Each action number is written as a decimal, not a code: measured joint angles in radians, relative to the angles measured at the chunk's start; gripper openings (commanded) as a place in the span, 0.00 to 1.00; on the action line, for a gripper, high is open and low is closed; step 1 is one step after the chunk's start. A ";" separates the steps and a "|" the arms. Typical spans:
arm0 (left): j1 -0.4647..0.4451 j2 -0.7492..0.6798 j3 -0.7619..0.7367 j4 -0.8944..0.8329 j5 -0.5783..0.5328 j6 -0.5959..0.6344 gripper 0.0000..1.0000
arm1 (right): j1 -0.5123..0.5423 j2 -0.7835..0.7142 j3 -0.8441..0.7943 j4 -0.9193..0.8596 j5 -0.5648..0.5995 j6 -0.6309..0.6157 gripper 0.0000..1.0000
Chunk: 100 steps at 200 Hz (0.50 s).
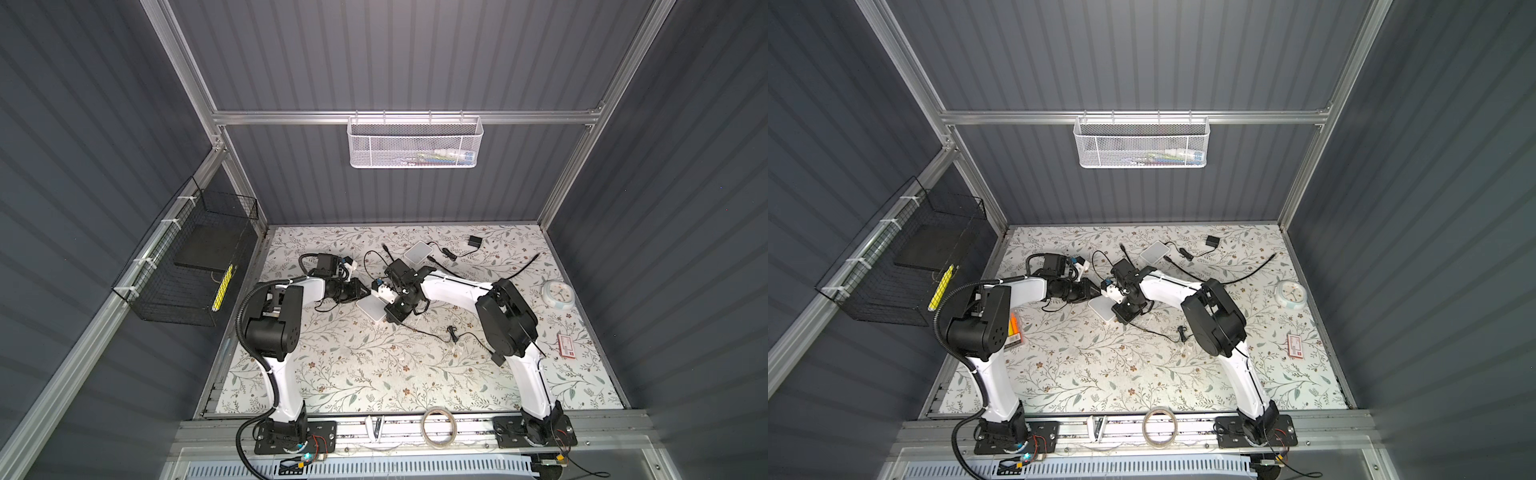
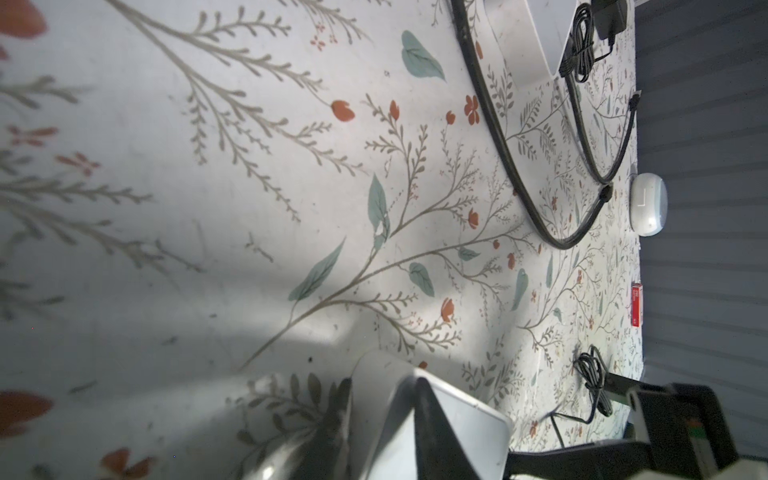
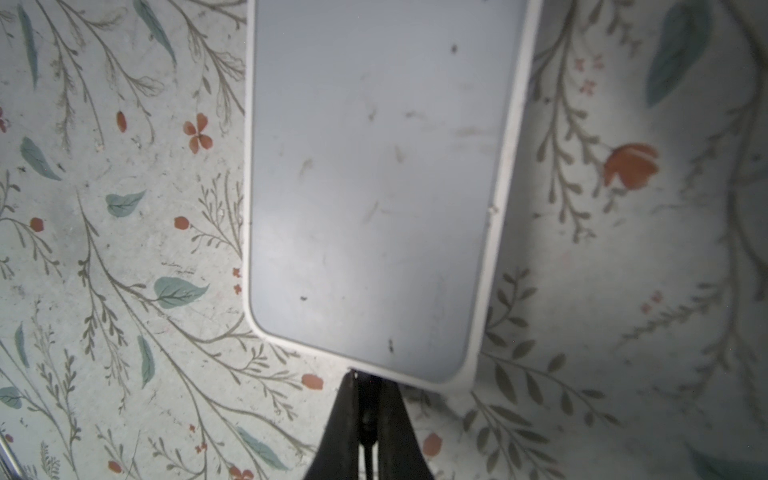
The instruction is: Insert the plug into the switch port
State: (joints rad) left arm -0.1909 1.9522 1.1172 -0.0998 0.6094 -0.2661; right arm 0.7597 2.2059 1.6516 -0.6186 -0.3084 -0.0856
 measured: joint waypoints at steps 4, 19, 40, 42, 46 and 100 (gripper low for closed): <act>0.000 -0.001 0.000 0.001 0.000 0.001 0.22 | 0.000 0.000 0.000 0.000 0.000 0.000 0.00; 0.000 -0.003 0.000 0.001 -0.004 0.002 0.20 | 0.000 0.000 0.000 0.000 0.000 0.001 0.00; 0.000 -0.004 -0.001 0.008 -0.005 0.001 0.18 | 0.000 0.001 0.002 -0.002 0.001 0.007 0.00; 0.000 -0.004 -0.001 0.009 -0.005 0.001 0.17 | 0.000 0.002 0.004 -0.003 0.001 0.008 0.00; 0.000 -0.004 -0.002 0.011 -0.005 0.001 0.17 | 0.000 0.004 0.006 -0.005 0.001 0.008 0.00; -0.001 -0.005 -0.011 0.043 -0.004 0.000 0.14 | 0.000 0.024 0.039 -0.033 0.001 0.019 0.00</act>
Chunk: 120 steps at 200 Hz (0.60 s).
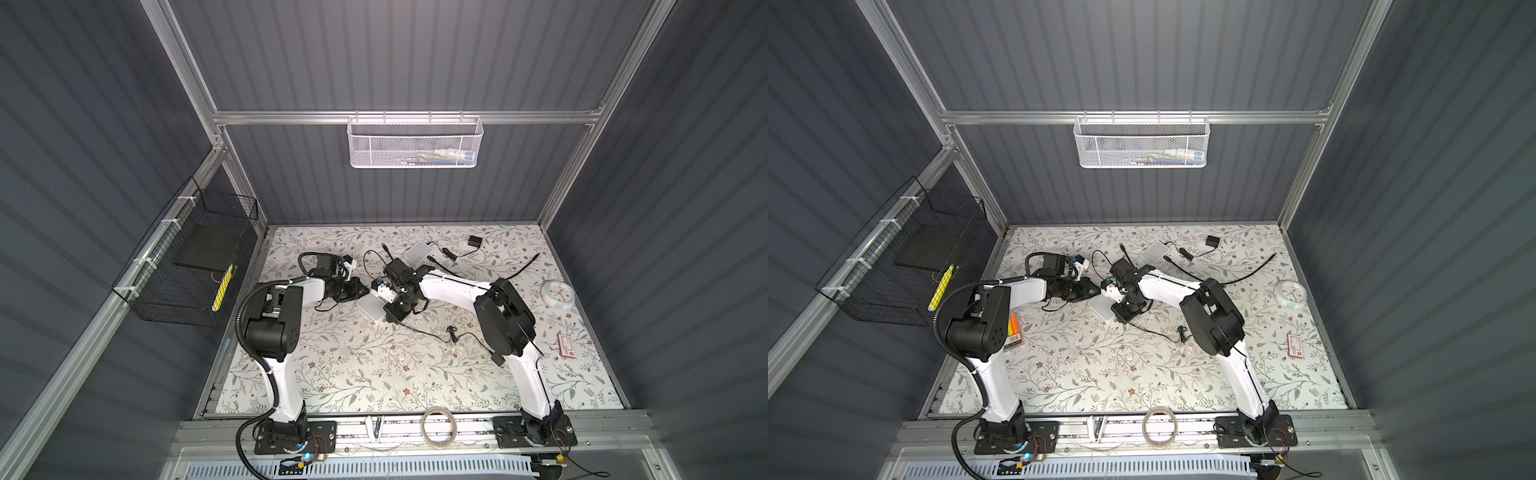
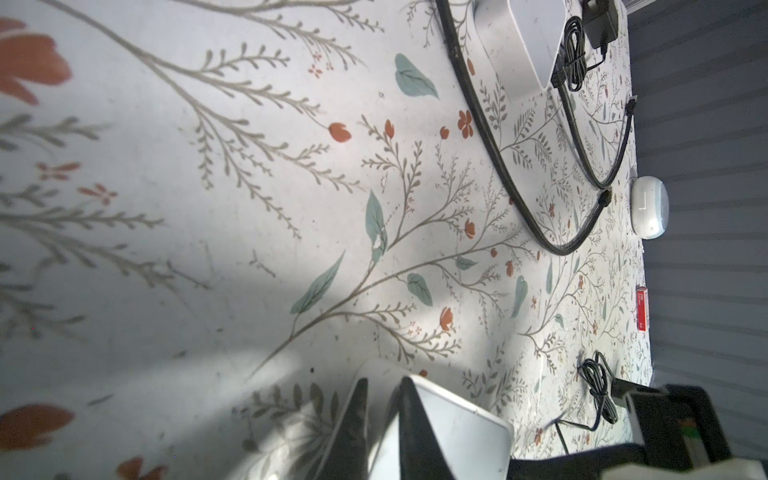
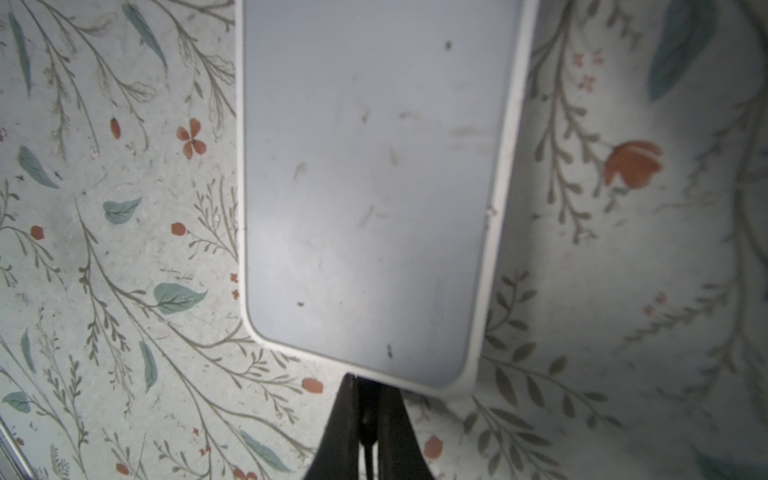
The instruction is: Insert the plug into the switch port
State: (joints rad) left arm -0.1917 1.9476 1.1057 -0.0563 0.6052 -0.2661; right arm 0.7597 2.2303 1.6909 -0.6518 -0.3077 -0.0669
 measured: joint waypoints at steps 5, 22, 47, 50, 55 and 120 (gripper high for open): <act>0.000 -0.001 -0.002 0.006 0.000 0.000 0.14 | 0.000 0.001 0.002 -0.002 0.000 0.000 0.00; -0.003 -0.001 -0.007 0.022 -0.001 0.000 0.13 | 0.000 0.003 0.010 -0.011 0.001 0.000 0.00; -0.010 -0.001 -0.012 0.040 -0.004 0.000 0.13 | 0.000 0.004 0.014 -0.019 0.003 0.000 0.00; -0.011 -0.001 -0.013 0.043 -0.004 0.000 0.13 | 0.000 0.004 0.015 -0.021 0.004 0.000 0.00; -0.012 -0.001 -0.014 0.047 -0.004 0.000 0.13 | 0.000 0.004 0.015 -0.024 0.005 0.000 0.00; -0.018 -0.001 -0.025 0.076 -0.004 0.000 0.12 | -0.002 0.016 0.031 -0.041 0.004 0.005 0.00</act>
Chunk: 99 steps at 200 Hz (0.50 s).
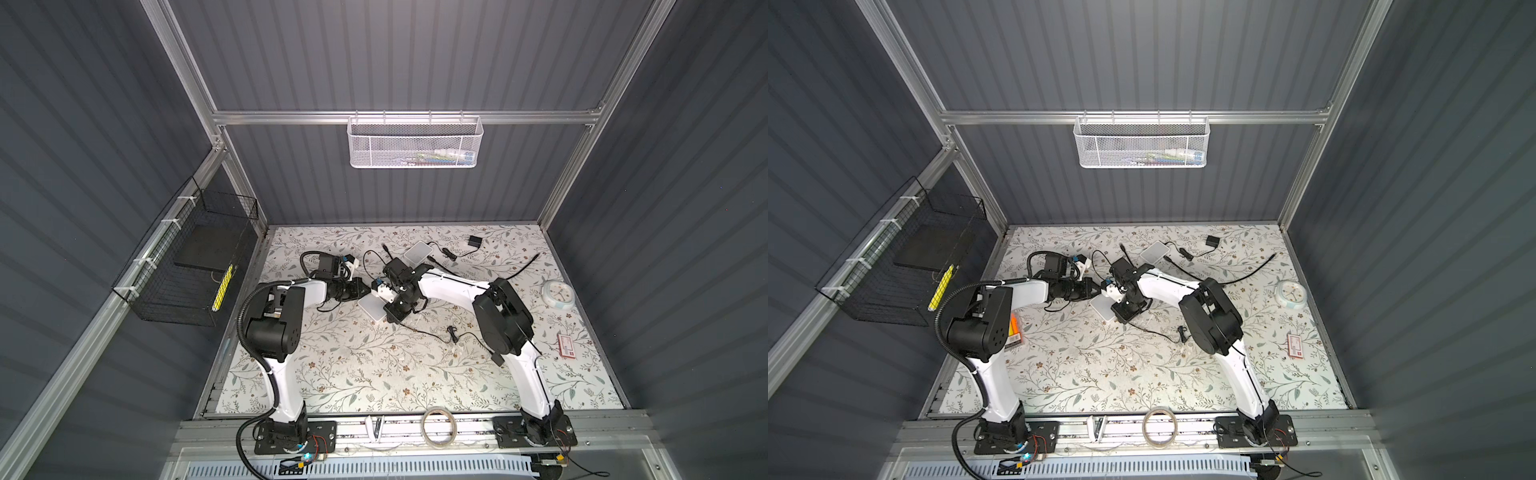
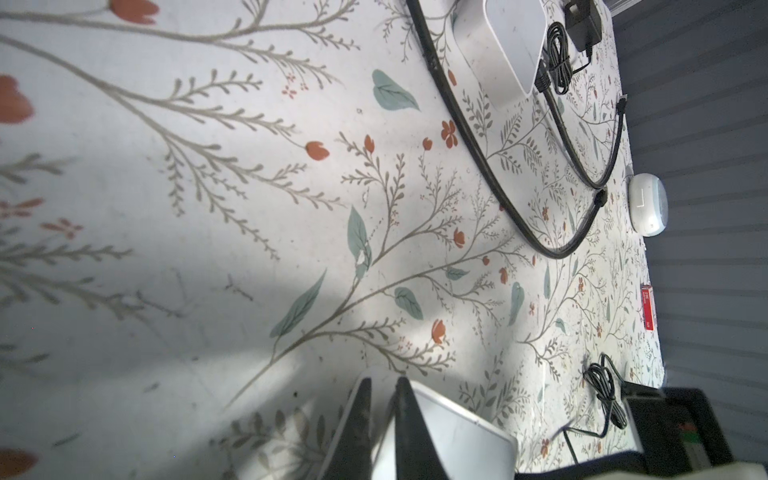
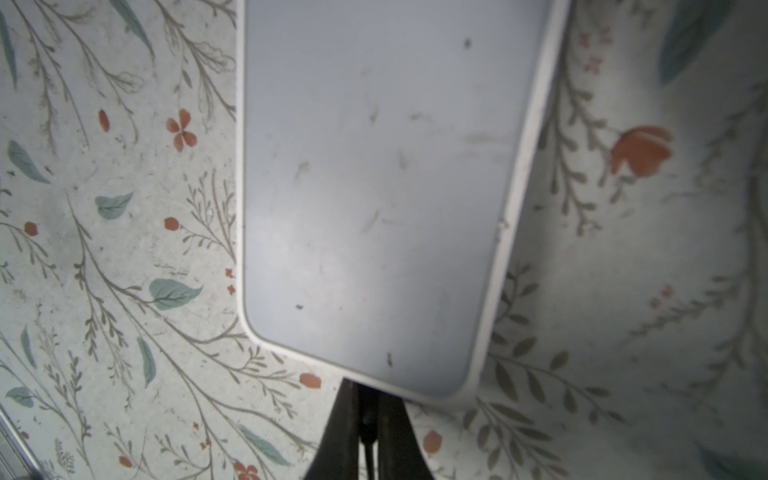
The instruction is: Insert the plug into the switch port
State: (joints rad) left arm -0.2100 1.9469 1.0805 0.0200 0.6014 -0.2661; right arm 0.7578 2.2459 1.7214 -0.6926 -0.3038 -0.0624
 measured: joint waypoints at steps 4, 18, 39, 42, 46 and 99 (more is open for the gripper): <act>0.000 0.000 -0.001 0.002 0.000 0.000 0.12 | 0.000 0.000 0.001 -0.002 0.000 0.002 0.00; 0.000 0.000 -0.004 0.007 0.001 0.000 0.12 | 0.000 0.003 0.008 -0.008 0.000 0.005 0.00; 0.000 0.000 -0.011 0.016 0.002 0.000 0.12 | 0.000 0.005 0.013 -0.013 0.000 0.012 0.00; 0.000 0.000 -0.011 0.019 0.003 0.000 0.12 | 0.000 0.005 0.014 -0.014 0.000 0.014 0.00; -0.001 0.000 -0.013 0.022 0.003 0.000 0.12 | 0.000 0.005 0.014 -0.014 0.000 0.014 0.00; -0.008 0.000 -0.031 0.071 -0.003 -0.003 0.12 | 0.000 0.020 0.039 -0.035 -0.003 0.037 0.00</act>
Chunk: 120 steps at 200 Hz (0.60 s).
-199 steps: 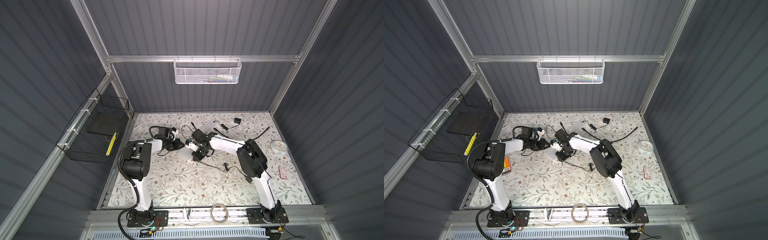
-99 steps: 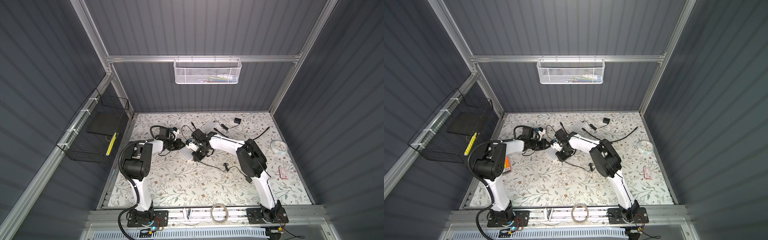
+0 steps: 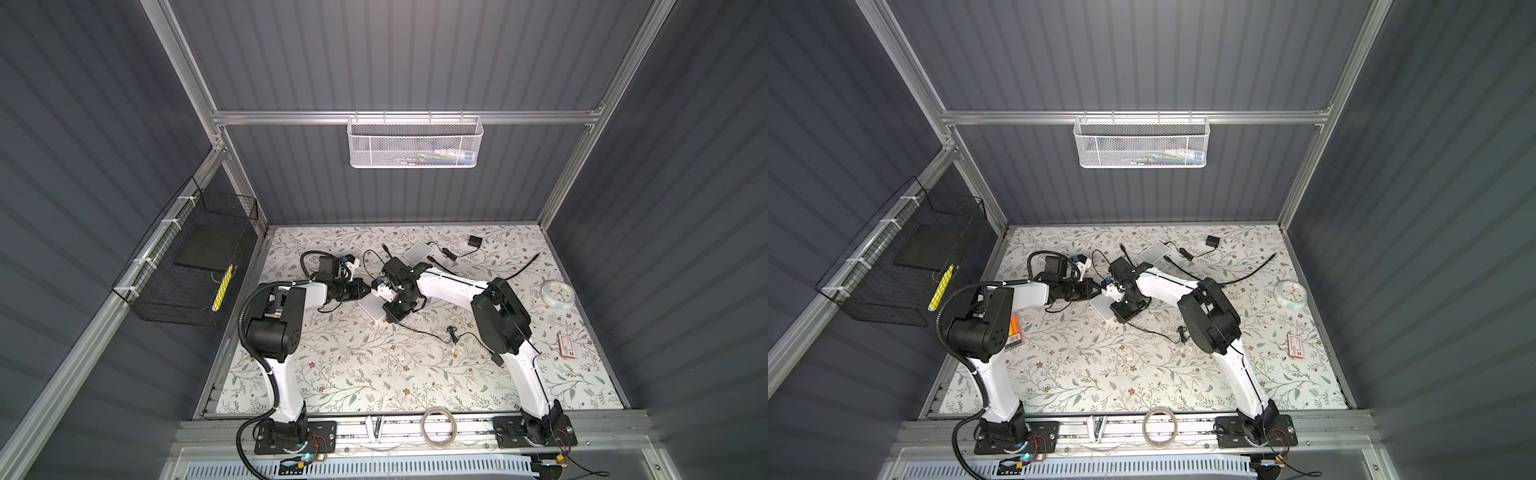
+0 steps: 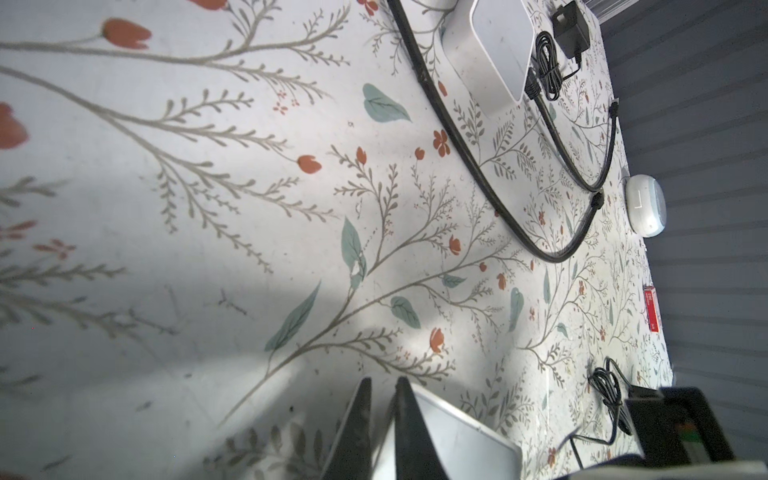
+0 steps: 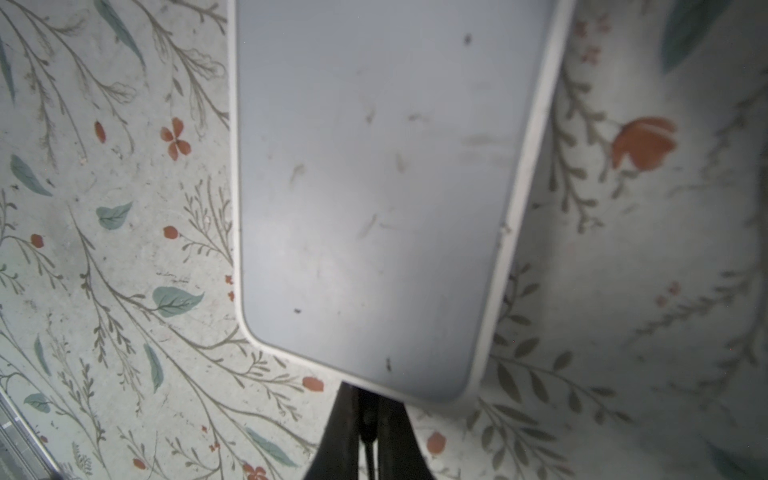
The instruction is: Insert the plug into the switch port
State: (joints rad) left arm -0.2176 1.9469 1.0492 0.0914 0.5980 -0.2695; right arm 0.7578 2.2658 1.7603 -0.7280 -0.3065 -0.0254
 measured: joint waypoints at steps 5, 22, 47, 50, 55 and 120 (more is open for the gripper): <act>-0.002 0.000 -0.003 0.007 0.000 -0.001 0.12 | 0.000 0.001 0.002 -0.002 0.000 0.002 0.00; -0.006 0.000 -0.011 0.032 -0.005 -0.005 0.11 | 0.000 0.002 0.003 -0.004 0.000 0.008 0.00; -0.008 0.000 -0.027 0.068 -0.007 -0.015 0.11 | 0.000 0.005 0.011 -0.012 0.002 0.018 0.00; -0.008 0.000 -0.029 0.072 -0.007 -0.016 0.11 | 0.000 0.005 0.012 -0.013 0.003 0.018 0.00; -0.009 0.000 -0.032 0.079 -0.006 -0.017 0.11 | 0.000 0.006 0.015 -0.016 0.003 0.019 0.00; -0.010 -0.003 -0.079 0.172 -0.004 -0.050 0.10 | -0.007 0.011 0.028 -0.031 0.016 0.047 0.00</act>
State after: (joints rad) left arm -0.2276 1.9434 0.9707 0.2638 0.5941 -0.3195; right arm 0.7509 2.2772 1.7882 -0.7589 -0.2905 0.0219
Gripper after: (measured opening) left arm 0.104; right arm 0.088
